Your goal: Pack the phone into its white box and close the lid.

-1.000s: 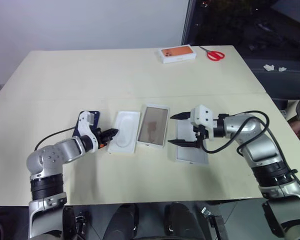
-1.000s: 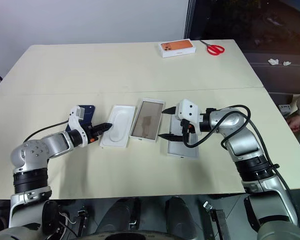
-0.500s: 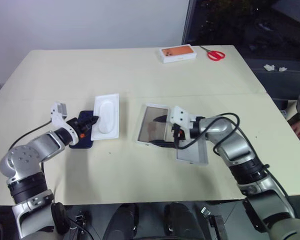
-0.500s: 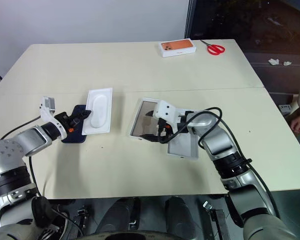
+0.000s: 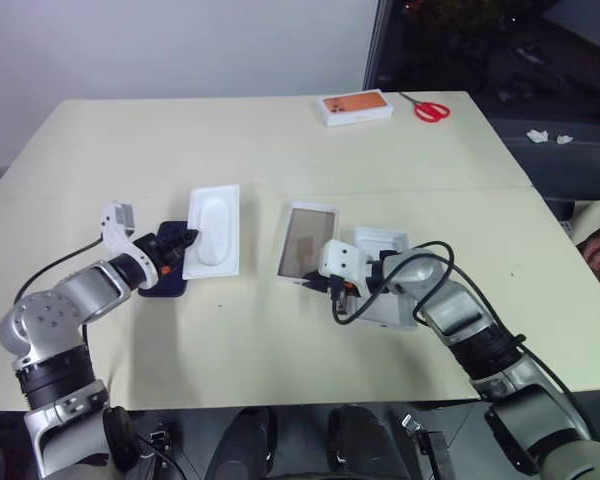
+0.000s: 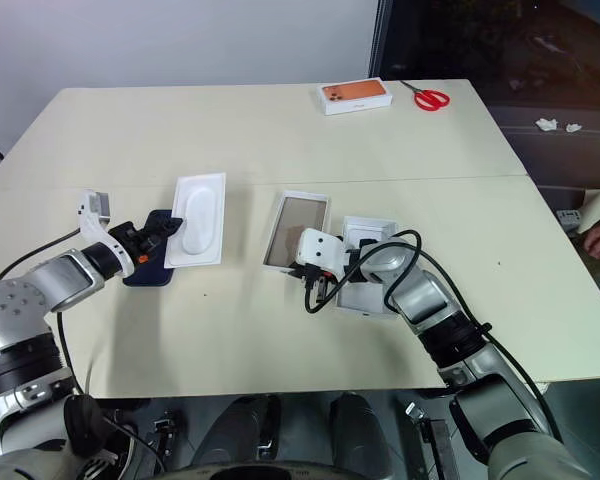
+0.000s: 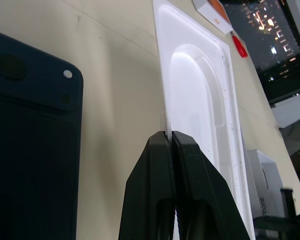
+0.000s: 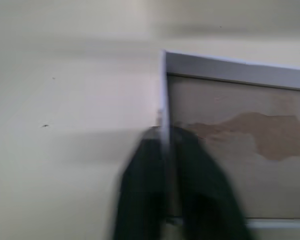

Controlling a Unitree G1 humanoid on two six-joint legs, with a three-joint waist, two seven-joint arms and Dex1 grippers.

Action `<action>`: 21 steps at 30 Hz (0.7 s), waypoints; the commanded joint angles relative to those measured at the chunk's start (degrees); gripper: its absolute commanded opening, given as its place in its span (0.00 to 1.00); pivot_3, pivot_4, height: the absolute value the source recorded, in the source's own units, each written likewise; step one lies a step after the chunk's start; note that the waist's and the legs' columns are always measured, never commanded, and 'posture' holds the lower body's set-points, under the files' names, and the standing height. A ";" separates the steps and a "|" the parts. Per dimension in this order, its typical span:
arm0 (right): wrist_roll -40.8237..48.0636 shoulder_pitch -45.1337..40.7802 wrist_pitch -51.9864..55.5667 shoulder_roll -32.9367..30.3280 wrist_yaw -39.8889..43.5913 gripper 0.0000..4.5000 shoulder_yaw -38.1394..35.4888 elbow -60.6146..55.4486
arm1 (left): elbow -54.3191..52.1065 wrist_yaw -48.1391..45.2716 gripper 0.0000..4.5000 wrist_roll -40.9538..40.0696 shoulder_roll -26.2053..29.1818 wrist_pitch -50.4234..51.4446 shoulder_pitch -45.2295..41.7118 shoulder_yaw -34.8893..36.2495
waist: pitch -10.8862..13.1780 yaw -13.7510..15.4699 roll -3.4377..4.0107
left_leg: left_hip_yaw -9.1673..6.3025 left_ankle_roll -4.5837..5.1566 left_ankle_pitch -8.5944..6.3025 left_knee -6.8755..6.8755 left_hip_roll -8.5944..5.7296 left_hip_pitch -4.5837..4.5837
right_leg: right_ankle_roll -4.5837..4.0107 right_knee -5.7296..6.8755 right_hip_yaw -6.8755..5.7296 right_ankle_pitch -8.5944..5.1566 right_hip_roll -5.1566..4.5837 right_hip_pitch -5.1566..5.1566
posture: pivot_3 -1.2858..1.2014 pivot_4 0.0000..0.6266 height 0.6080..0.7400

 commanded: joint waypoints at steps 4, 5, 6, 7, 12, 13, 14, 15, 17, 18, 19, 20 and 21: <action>0.90 -0.24 -1.98 1.23 1.20 0.01 -0.45 -0.64 | -2.07 1.38 0.00 -1.46 -0.83 -0.68 -0.93 -0.42 | 0.00 -0.02 -0.01 | 0.00 0.00 0.00 0.00 0.00 0.00 | 0.00 0.00 0.00 0.00 -0.01 0.00 | 0.52 0.24 1.00; 1.08 -0.12 -2.73 1.55 1.45 0.01 -0.32 -0.98 | -2.50 1.69 0.00 -1.83 -1.13 -0.34 -1.13 -0.50 | 0.00 -0.02 -0.01 | 0.00 0.00 0.00 0.00 0.00 0.00 | 0.00 0.00 0.00 0.00 0.00 0.00 | 0.52 0.24 1.00; 1.71 0.10 -2.91 2.07 1.94 0.01 -0.20 -1.79 | -3.08 2.44 0.00 -2.48 -1.59 0.51 -1.44 -0.56 | 0.00 -0.02 -0.02 | 0.00 0.00 0.00 -0.01 0.00 0.00 | 0.00 0.00 0.00 0.00 0.00 -0.01 | 0.52 0.24 1.00; 2.08 0.11 -3.51 2.76 2.12 0.01 -0.15 -2.22 | -3.55 3.44 0.00 -3.30 -2.17 1.32 -2.07 -0.43 | 0.00 -0.02 -0.02 | 0.00 0.00 0.00 -0.01 0.00 0.00 | 0.00 0.00 0.00 0.00 0.00 -0.02 | 0.52 0.24 1.00; 2.13 -0.22 -3.81 4.22 3.04 0.01 -0.05 -2.02 | -6.07 7.09 0.00 -6.63 -2.66 4.73 -4.37 -0.34 | 0.04 -0.06 -0.08 | -0.01 0.00 0.00 0.00 0.01 0.00 | 0.00 0.02 0.00 0.00 0.01 -0.02 | 0.52 0.24 1.00; 2.09 0.04 -4.02 4.17 3.45 0.01 0.18 -2.42 | -6.30 7.82 0.00 -7.27 -2.67 5.16 -4.70 -0.11 | 0.04 -0.06 -0.08 | -0.01 -0.01 0.00 0.00 0.00 0.00 | 0.00 0.02 0.00 0.00 0.01 -0.02 | 0.52 0.24 1.00; 3.12 0.28 -2.28 4.52 4.01 0.01 0.10 -3.25 | -6.43 8.60 0.00 -7.93 -2.72 5.43 -5.19 0.12 | 0.04 -0.05 -0.08 | 0.00 -0.01 0.00 0.00 0.00 0.00 | 0.00 0.02 0.00 0.00 0.01 -0.01 | 0.52 0.24 1.00; 4.17 0.41 -0.33 4.99 4.45 0.01 -0.05 -3.88 | -6.20 9.86 0.00 -8.89 -3.21 5.53 -5.80 0.61 | 0.04 -0.05 -0.08 | 0.00 -0.01 0.00 0.00 0.00 0.00 | 0.00 0.02 0.00 0.00 0.01 -0.02 | 0.52 0.24 1.00; 4.79 0.29 1.44 5.78 4.28 0.14 -0.12 -4.45 | -6.92 10.87 0.00 -8.82 -3.84 5.12 -5.71 -0.60 | 0.04 -0.06 -0.08 | -0.02 -0.01 0.00 0.00 0.00 0.00 | 0.00 0.02 0.00 0.00 0.02 -0.02 | 0.52 0.24 1.00; 4.69 0.25 1.45 5.86 4.20 0.20 -0.05 -4.62 | -7.16 11.33 0.00 -8.86 -4.09 5.02 -5.58 -1.01 | 0.04 -0.09 -0.08 | -0.02 -0.01 0.00 0.00 0.01 0.00 | 0.00 0.02 0.00 0.00 0.02 -0.02 | 0.52 0.24 1.00; 4.40 0.18 0.91 6.13 3.44 0.32 -0.29 -4.68 | -7.27 11.83 0.00 -9.02 -4.55 4.91 -5.41 -1.24 | 0.04 -0.07 -0.08 | -0.02 -0.01 0.00 0.00 0.00 0.00 | 0.00 0.02 0.00 0.00 0.02 -0.02 | 0.52 0.24 1.00; 4.46 0.01 1.01 6.46 2.86 0.43 -0.68 -4.75 | -7.40 12.30 0.00 -9.25 -5.00 4.74 -5.26 -1.38 | 0.04 -0.04 -0.08 | -0.02 -0.01 0.00 0.00 0.00 0.00 | 0.00 0.02 0.00 0.00 0.02 -0.02 | 0.52 0.24 1.00; 5.40 -0.34 2.09 6.67 2.91 0.55 -1.39 -5.44 | -7.66 12.88 0.00 -9.50 -5.85 4.58 -5.05 -1.72 | 0.04 -0.03 -0.08 | -0.02 -0.01 0.01 0.00 0.00 0.00 | 0.00 0.02 0.00 0.00 0.02 -0.02 | 0.52 0.24 1.00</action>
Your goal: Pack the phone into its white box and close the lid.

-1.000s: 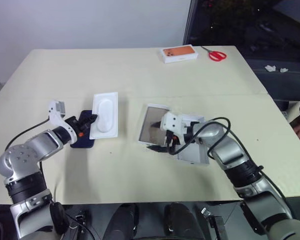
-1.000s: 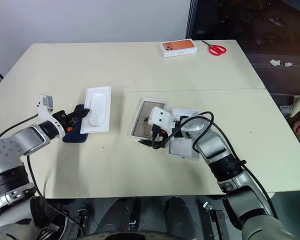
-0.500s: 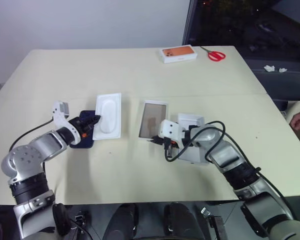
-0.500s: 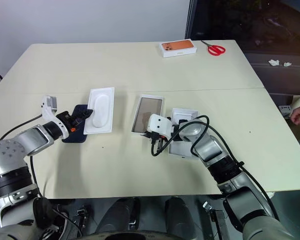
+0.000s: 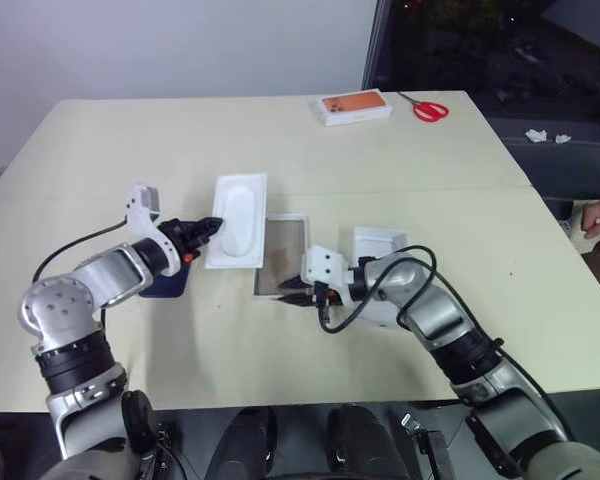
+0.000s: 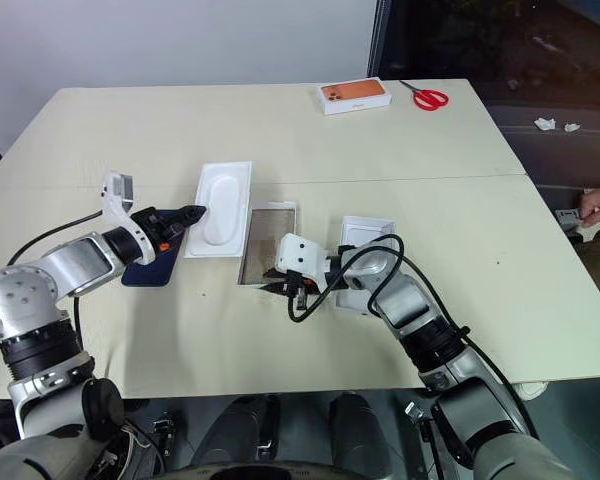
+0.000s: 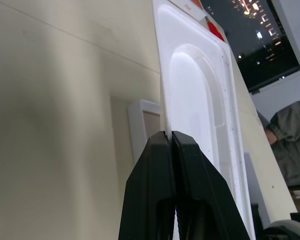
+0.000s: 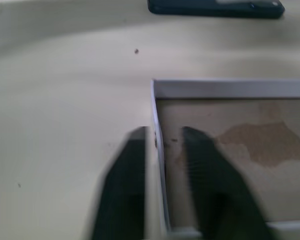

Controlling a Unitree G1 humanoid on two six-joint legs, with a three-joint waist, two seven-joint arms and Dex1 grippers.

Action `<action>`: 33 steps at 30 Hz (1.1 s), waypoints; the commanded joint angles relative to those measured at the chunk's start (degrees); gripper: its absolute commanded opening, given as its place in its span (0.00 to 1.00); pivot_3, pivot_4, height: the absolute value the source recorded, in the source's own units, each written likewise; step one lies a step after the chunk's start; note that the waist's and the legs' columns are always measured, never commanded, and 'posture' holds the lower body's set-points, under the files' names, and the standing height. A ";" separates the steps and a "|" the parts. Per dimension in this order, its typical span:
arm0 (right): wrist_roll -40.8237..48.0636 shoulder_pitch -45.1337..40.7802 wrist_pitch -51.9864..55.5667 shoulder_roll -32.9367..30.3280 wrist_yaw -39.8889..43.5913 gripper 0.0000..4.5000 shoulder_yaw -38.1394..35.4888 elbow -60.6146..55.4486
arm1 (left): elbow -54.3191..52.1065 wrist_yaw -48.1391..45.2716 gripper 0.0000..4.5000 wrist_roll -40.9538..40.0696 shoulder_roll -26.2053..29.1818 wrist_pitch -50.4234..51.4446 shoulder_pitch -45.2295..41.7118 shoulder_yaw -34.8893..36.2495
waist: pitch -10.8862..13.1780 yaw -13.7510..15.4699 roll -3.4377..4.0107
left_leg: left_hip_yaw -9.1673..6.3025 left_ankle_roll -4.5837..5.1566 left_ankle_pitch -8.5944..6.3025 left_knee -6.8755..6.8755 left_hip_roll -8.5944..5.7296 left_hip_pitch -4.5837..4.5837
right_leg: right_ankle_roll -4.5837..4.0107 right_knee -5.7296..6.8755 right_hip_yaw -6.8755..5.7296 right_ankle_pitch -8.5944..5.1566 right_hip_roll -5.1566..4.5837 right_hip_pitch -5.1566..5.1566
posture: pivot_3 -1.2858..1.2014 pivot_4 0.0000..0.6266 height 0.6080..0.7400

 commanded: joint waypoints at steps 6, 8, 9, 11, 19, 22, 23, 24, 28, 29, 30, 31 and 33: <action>7.15 -3.36 7.94 -1.31 -0.23 0.87 -6.79 -8.08 | -4.46 4.47 0.00 -1.90 -4.72 -2.88 0.85 -1.90 | 0.01 0.13 -0.01 | 0.00 0.00 0.00 0.01 -0.01 0.00 | 0.00 -0.01 0.00 0.00 -0.01 0.02 | 0.52 0.24 1.00; 9.14 -3.35 9.65 -3.95 0.97 0.87 -9.30 -9.00 | -5.54 5.67 0.00 -2.09 -5.84 -3.13 1.56 -2.69 | 0.01 0.12 -0.01 | 0.00 0.00 0.00 0.01 -0.01 0.00 | 0.00 -0.02 0.00 0.00 -0.01 0.02 | 0.52 0.24 1.00; 9.68 -2.65 9.73 -7.13 2.84 0.87 -10.77 -9.09 | -6.34 6.59 0.00 -1.62 -6.92 -3.43 2.39 -3.65 | 0.01 0.27 -0.01 | 0.00 0.00 0.00 0.00 -0.01 0.00 | 0.00 -0.02 0.00 0.00 -0.01 0.02 | 0.52 0.24 1.00; 10.13 -1.19 8.54 -12.46 5.88 0.87 -12.55 -8.63 | -7.65 8.14 0.00 -0.80 -8.93 -4.17 3.80 -5.39 | 0.02 0.65 -0.03 | -0.01 0.02 -0.01 0.01 -0.04 0.00 | 0.00 -0.07 -0.03 0.00 -0.05 0.08 | 0.52 0.24 1.00; 8.57 -2.48 2.39 -14.62 4.33 0.87 -14.76 0.52 | -10.18 9.81 0.00 1.25 -10.26 -6.48 6.70 -9.77 | 0.04 -0.01 -0.07 | 0.02 0.27 -0.16 -0.04 0.06 0.04 | 0.00 -0.07 0.01 0.00 0.05 0.08 | 0.52 0.24 1.00; 8.59 -2.96 1.94 -13.76 3.80 0.87 -14.16 0.74 | -9.92 9.50 0.00 2.50 -10.02 -6.67 6.79 -11.78 | 0.04 0.16 -0.07 | 0.03 0.04 -0.02 -0.02 0.05 0.02 | 0.00 -0.07 0.01 0.00 0.05 0.08 | 0.52 0.24 1.00; 8.51 -3.05 1.86 -13.53 3.63 0.87 -14.01 0.72 | -9.82 9.54 0.00 2.69 -10.01 -6.64 6.78 -12.14 | 0.04 0.18 -0.07 | 0.03 0.03 -0.02 -0.02 0.05 0.02 | 0.00 -0.07 0.01 0.00 0.04 0.09 | 0.52 0.24 1.00; 8.34 -3.15 1.49 -13.32 3.50 0.87 -13.95 0.86 | -9.80 9.70 0.00 3.29 -9.87 -6.74 6.72 -12.58 | 0.04 0.19 -0.07 | 0.02 0.03 -0.02 -0.01 0.05 0.02 | 0.00 -0.07 0.00 0.00 0.04 0.10 | 0.52 0.24 1.00; 7.57 -3.46 -0.19 -13.08 3.08 0.89 -13.92 2.01 | -9.88 10.12 0.22 4.31 -10.18 -7.70 6.49 -12.62 | 0.04 0.28 -0.07 | 0.02 0.03 -0.01 -0.01 0.04 0.02 | 0.00 -0.08 0.00 0.00 0.04 0.10 | 0.52 0.24 1.00; 7.63 -3.57 -0.22 -12.95 2.97 0.89 -13.95 2.12 | -10.03 10.02 0.33 4.45 -10.06 -7.80 6.36 -12.75 | 0.04 0.27 -0.07 | 0.02 0.02 -0.01 0.00 0.03 0.02 | 0.00 -0.08 0.00 0.00 0.03 0.11 | 0.52 0.24 1.00; 7.65 -3.67 -0.30 -12.86 2.89 0.89 -13.94 2.25 | -10.12 10.06 0.45 4.46 -10.11 -7.93 6.23 -12.77 | 0.04 0.26 -0.07 | 0.02 0.02 -0.01 0.00 0.03 0.02 | 0.00 -0.08 0.00 0.00 0.03 0.11 | 0.52 0.24 1.00; 7.62 -3.71 -0.39 -12.77 2.83 0.89 -13.85 2.31 | -10.18 10.18 0.56 4.21 -10.10 -7.72 6.06 -12.71 | 0.04 0.25 -0.07 | 0.02 0.02 -0.01 0.00 0.03 0.02 | 0.00 -0.08 0.00 0.00 0.03 0.11 | 0.52 0.24 1.00; 7.59 -3.80 -0.49 -12.44 2.68 0.89 -13.67 2.27 | -10.57 9.99 0.79 4.41 -9.65 -7.77 5.85 -12.86 | 0.04 0.23 -0.07 | 0.02 0.02 -0.01 -0.01 0.03 0.02 | 0.00 -0.08 0.00 0.00 0.03 0.10 | 0.52 0.24 1.00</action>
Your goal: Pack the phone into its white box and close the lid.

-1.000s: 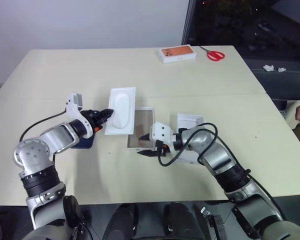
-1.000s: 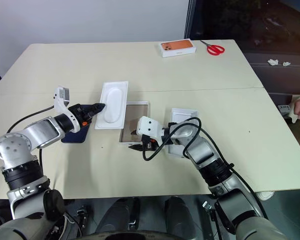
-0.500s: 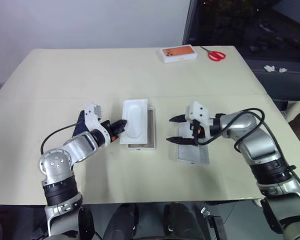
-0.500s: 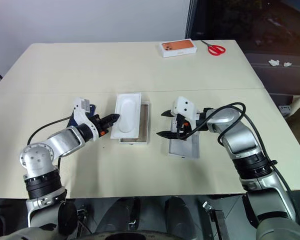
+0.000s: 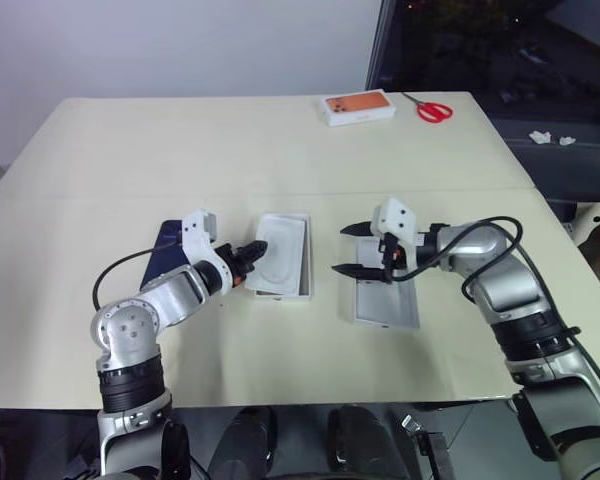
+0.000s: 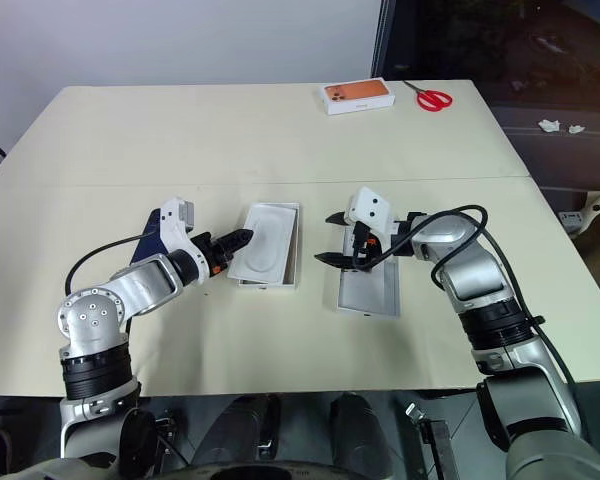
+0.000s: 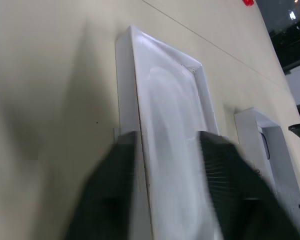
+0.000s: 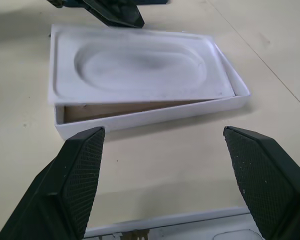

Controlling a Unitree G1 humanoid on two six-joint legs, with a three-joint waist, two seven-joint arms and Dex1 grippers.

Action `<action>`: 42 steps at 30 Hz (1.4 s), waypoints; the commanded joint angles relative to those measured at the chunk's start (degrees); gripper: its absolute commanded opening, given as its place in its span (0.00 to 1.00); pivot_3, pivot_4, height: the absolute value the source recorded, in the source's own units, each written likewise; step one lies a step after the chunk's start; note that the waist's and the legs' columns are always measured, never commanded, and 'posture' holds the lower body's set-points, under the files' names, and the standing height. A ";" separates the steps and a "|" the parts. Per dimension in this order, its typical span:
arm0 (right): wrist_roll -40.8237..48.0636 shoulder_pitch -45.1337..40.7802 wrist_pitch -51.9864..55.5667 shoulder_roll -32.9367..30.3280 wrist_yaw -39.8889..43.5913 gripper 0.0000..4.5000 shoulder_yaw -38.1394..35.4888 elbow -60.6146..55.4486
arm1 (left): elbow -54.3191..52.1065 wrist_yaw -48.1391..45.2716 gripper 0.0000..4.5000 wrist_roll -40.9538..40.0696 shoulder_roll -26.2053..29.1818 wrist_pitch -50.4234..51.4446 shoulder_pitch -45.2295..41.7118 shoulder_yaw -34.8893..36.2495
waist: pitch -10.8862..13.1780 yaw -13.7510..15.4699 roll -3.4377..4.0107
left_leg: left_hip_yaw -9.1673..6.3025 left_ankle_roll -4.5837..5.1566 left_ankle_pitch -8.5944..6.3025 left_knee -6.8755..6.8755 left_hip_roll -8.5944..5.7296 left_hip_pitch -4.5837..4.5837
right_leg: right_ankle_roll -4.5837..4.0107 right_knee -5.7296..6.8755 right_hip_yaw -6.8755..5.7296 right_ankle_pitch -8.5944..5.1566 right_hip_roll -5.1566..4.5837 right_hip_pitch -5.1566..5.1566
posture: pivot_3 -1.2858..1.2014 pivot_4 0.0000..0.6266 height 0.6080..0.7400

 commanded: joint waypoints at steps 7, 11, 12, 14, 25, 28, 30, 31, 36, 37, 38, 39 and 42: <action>0.71 -3.20 0.22 3.66 -1.69 0.89 -0.24 -1.68 | -4.11 -0.88 0.99 -2.78 1.95 -1.57 -1.73 1.38 | 0.00 -0.15 0.00 | -0.01 0.00 0.00 -0.01 0.01 0.00 | 0.00 0.00 0.00 0.00 0.01 -0.01 | 0.52 0.24 1.00; 1.50 -5.74 4.40 8.97 -5.62 0.89 -0.09 -1.87 | -7.24 -7.68 0.99 0.74 9.26 -6.03 -2.84 0.31 | 0.01 -0.40 0.00 | -0.01 -0.06 0.04 -0.04 0.04 0.00 | 0.00 0.03 0.01 0.00 0.06 -0.08 | 0.52 0.24 1.00; 0.74 -6.28 5.36 10.71 -7.45 0.89 0.58 -1.73 | -7.41 -10.07 0.99 1.00 11.45 -7.34 -3.25 0.81 | 0.01 -0.29 0.00 | -0.01 -0.10 0.06 -0.06 0.04 0.00 | 0.00 0.04 0.01 0.00 0.07 -0.09 | 0.52 0.24 1.00; -0.11 -6.61 7.47 13.49 -10.25 0.76 1.79 -2.47 | -7.32 -14.68 1.00 1.49 15.42 -9.48 -3.01 1.45 | 0.01 -0.24 0.01 | -0.02 -0.13 0.07 -0.07 0.04 -0.01 | -0.01 0.04 0.00 -0.01 0.07 -0.10 | 0.52 0.24 1.00; -12.82 -4.97 -0.74 16.56 -13.64 0.00 16.04 -0.68 | -11.35 -39.36 1.00 14.97 30.62 -26.51 12.89 -4.63 | 0.05 -0.03 0.06 | -0.03 0.03 -0.02 -0.13 -0.02 -0.03 | -0.04 -0.06 -0.01 -0.02 -0.08 -0.08 | 0.52 0.24 1.00; -17.35 -4.33 -5.41 15.71 -13.41 0.00 20.23 0.79 | -10.86 -37.90 1.00 18.72 28.86 -28.66 13.96 -7.05 | 0.05 -0.23 0.08 | -0.03 0.04 -0.03 -0.16 -0.02 -0.02 | -0.04 -0.06 0.00 -0.02 -0.07 -0.10 | 0.52 0.24 1.00; -18.65 -4.59 -6.79 15.50 -13.09 0.00 21.03 1.87 | -11.81 -37.29 1.00 18.22 27.20 -28.43 13.86 -7.44 | 0.05 -0.27 0.07 | -0.03 0.04 -0.03 -0.17 -0.01 -0.02 | -0.04 -0.06 0.00 -0.02 -0.05 -0.12 | 0.52 0.24 1.00; -19.40 -4.91 -7.58 15.26 -13.11 0.00 21.20 2.68 | -12.29 -37.12 1.00 18.13 26.68 -28.23 13.80 -7.59 | 0.05 -0.29 0.07 | -0.02 0.04 -0.03 -0.17 -0.01 -0.02 | -0.03 -0.05 0.01 -0.01 -0.05 -0.13 | 0.52 0.24 1.00; -21.24 -5.50 -10.47 14.53 -12.31 0.00 20.68 5.54 | -13.29 -37.03 1.00 18.41 25.65 -27.55 13.54 -8.44 | 0.05 -0.35 0.07 | -0.03 0.13 -0.08 -0.17 0.01 -0.01 | -0.03 -0.02 0.00 -0.01 -0.02 -0.12 | 0.52 0.24 1.00; -21.09 -5.44 -10.68 14.54 -12.00 0.00 20.42 5.85 | -13.37 -36.99 1.00 18.39 25.60 -27.46 13.45 -8.53 | 0.04 -0.34 0.07 | -0.03 0.13 -0.08 -0.16 0.01 -0.01 | -0.03 -0.02 0.00 -0.01 -0.02 -0.12 | 0.52 0.24 1.00; -20.79 -5.33 -10.54 14.68 -11.71 0.00 20.05 6.02 | -13.40 -36.93 1.00 18.40 25.54 -27.42 13.36 -8.64 | 0.04 -0.34 0.07 | -0.03 0.14 -0.08 -0.16 0.01 0.00 | -0.03 -0.02 0.00 -0.01 -0.02 -0.11 | 0.52 0.24 1.00; -20.97 -5.33 -10.83 14.60 -11.52 0.00 20.00 6.22 | -13.45 -36.98 1.00 18.44 25.54 -27.43 13.32 -8.79 | 0.04 -0.33 0.07 | -0.03 0.14 -0.08 -0.16 0.01 0.00 | -0.03 -0.02 0.00 -0.01 -0.02 -0.11 | 0.52 0.24 1.00; -21.58 -5.03 -11.79 14.11 -10.75 0.00 20.07 6.85 | -13.41 -37.01 1.00 18.54 25.57 -27.55 13.21 -9.06 | 0.04 -0.32 0.07 | -0.03 0.14 -0.09 -0.15 0.01 0.00 | -0.03 -0.02 0.00 -0.01 -0.01 -0.10 | 0.52 0.24 1.00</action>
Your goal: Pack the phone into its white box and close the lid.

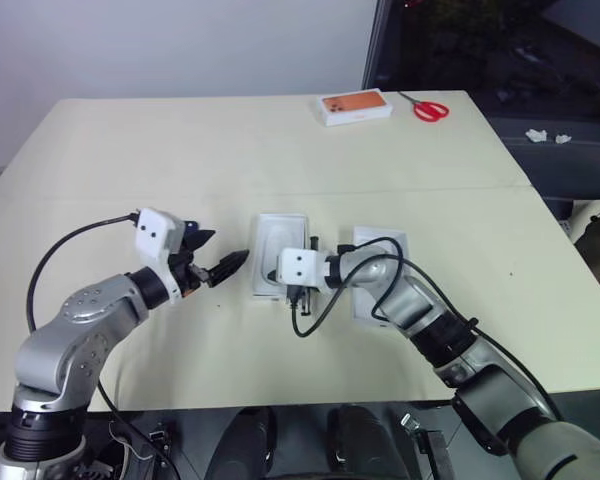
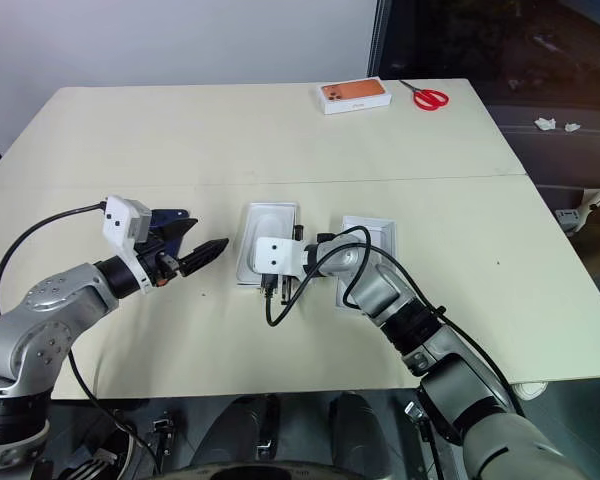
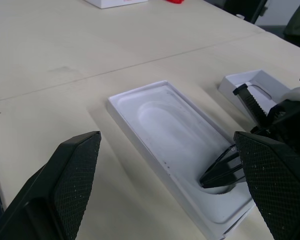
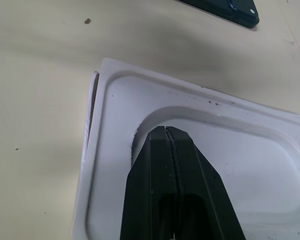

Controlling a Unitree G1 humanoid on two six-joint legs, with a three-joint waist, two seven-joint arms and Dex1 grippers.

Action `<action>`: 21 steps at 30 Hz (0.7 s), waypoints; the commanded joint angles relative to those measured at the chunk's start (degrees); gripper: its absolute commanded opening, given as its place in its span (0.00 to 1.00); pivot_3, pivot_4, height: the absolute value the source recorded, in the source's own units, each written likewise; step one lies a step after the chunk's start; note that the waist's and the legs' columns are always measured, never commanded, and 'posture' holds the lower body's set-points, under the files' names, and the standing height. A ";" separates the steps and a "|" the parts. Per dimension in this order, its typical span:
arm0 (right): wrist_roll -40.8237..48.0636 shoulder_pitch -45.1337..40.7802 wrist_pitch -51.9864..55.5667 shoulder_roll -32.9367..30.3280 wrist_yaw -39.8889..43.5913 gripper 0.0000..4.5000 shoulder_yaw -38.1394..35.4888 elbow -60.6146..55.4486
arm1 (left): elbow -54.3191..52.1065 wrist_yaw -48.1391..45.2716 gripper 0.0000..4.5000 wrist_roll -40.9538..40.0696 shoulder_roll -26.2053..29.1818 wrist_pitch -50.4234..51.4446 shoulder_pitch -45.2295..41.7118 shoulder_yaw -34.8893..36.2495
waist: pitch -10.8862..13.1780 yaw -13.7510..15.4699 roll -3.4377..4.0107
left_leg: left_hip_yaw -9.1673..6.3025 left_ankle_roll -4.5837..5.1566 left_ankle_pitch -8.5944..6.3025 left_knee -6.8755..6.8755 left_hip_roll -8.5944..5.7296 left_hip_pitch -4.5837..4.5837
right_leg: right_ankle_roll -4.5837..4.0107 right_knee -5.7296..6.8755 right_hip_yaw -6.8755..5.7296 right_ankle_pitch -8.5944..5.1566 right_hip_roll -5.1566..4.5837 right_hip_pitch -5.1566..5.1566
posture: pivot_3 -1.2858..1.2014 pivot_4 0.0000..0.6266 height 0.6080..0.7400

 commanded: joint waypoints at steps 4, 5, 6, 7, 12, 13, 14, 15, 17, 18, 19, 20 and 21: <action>-0.51 0.59 -2.38 -1.77 2.70 0.00 -0.65 2.05 | -2.43 0.07 1.00 0.12 -0.22 -0.48 -1.00 0.15 | 0.00 0.09 0.00 | 0.00 0.01 0.00 0.01 0.00 0.01 | 0.00 -0.01 -0.01 0.00 0.00 0.02 | 0.52 0.24 1.00; -0.07 0.71 -2.66 -1.86 3.33 0.00 -0.85 2.15 | -2.45 0.08 1.00 0.09 -0.27 -0.46 -1.06 0.08 | 0.00 0.08 0.00 | 0.00 0.01 0.00 0.01 -0.01 0.01 | 0.00 -0.01 -0.01 0.00 0.00 0.02 | 0.52 0.24 1.00; 0.23 0.71 -2.70 -1.76 3.55 0.00 -1.21 2.29 | -2.48 0.07 1.00 0.11 -0.28 -0.49 -1.09 0.00 | 0.00 0.08 0.00 | 0.00 0.01 0.00 0.01 -0.01 0.01 | 0.00 0.00 -0.01 0.00 0.00 0.02 | 0.52 0.24 1.00; 0.42 0.33 -2.82 -1.52 3.60 0.00 -1.63 3.01 | -2.42 0.05 1.00 0.03 -0.33 -0.44 -1.18 -0.02 | 0.00 0.08 0.00 | 0.00 0.01 -0.01 0.01 0.00 0.01 | 0.00 -0.01 -0.01 0.00 0.00 0.03 | 0.52 0.24 1.00; 1.34 -2.06 -3.11 0.05 3.42 0.00 -3.66 6.54 | -2.25 -0.05 1.00 -0.06 -0.56 -0.25 -1.36 -0.14 | 0.00 0.06 0.00 | 0.00 0.00 0.00 0.02 0.00 0.01 | 0.00 0.00 -0.01 0.00 0.00 0.03 | 0.52 0.24 1.00; 1.97 -1.88 -2.43 0.52 3.75 0.00 -3.91 6.14 | -2.19 -0.03 1.00 -0.02 -0.58 -0.27 -1.40 -0.12 | 0.00 0.08 0.00 | 0.00 0.00 0.00 0.02 0.00 0.01 | 0.00 0.00 -0.01 0.00 0.00 0.03 | 0.52 0.24 1.00; 2.36 -1.58 -1.90 0.85 4.04 0.00 -4.03 5.66 | -2.16 -0.01 1.00 0.06 -0.58 -0.31 -1.43 -0.11 | 0.00 0.05 0.00 | 0.00 0.00 0.00 0.02 0.00 0.01 | 0.00 0.00 -0.01 0.00 0.00 0.03 | 0.52 0.24 1.00; 2.29 -1.19 -1.63 1.10 4.11 0.00 -3.89 5.13 | -2.05 0.02 1.00 0.00 -0.63 -0.32 -1.49 0.05 | 0.00 0.04 0.00 | 0.00 0.00 0.00 0.02 0.00 0.01 | 0.00 0.00 -0.01 0.00 0.00 0.03 | 0.52 0.24 1.00; 1.84 -0.67 -1.68 1.37 3.92 0.00 -3.47 4.49 | -1.88 0.04 1.00 -0.08 -0.67 -0.30 -1.61 0.27 | 0.00 0.04 0.00 | 0.00 0.00 0.00 0.02 0.00 0.01 | 0.00 0.00 -0.01 0.00 0.00 0.02 | 0.52 0.24 1.00; 2.80 -0.33 -0.21 2.21 3.79 0.00 -3.98 3.41 | -1.85 -0.08 1.00 -0.10 -0.61 -0.32 -1.55 0.36 | 0.00 0.03 0.00 | 0.00 0.00 0.00 0.01 0.00 0.01 | 0.00 0.00 -0.01 0.00 0.00 0.02 | 0.52 0.24 1.00; 4.32 -0.26 1.70 3.36 3.52 0.00 -4.95 1.99 | -1.79 -0.34 1.00 -0.43 -0.47 -0.13 -1.38 0.62 | 0.00 -0.02 0.00 | -0.01 0.00 0.00 0.01 0.00 0.01 | 0.00 0.00 -0.01 0.00 0.00 0.02 | 0.52 0.24 1.00; 6.48 -0.65 4.63 4.86 2.98 0.00 -6.70 0.60 | -1.59 -0.75 1.00 -0.60 -0.17 -0.11 -1.12 1.00 | 0.00 -0.13 0.00 | -0.01 0.00 0.00 0.00 0.01 0.01 | 0.00 0.00 0.00 0.00 0.01 0.01 | 0.52 0.24 1.00; 8.13 -1.24 7.13 6.07 2.35 0.00 -8.36 -0.30 | -1.33 -1.21 1.00 -0.61 0.20 -0.18 -0.86 1.35 | 0.01 -0.21 0.01 | -0.01 -0.01 0.00 0.00 0.01 0.01 | 0.00 0.02 0.00 0.00 0.02 -0.01 | 0.52 0.24 1.00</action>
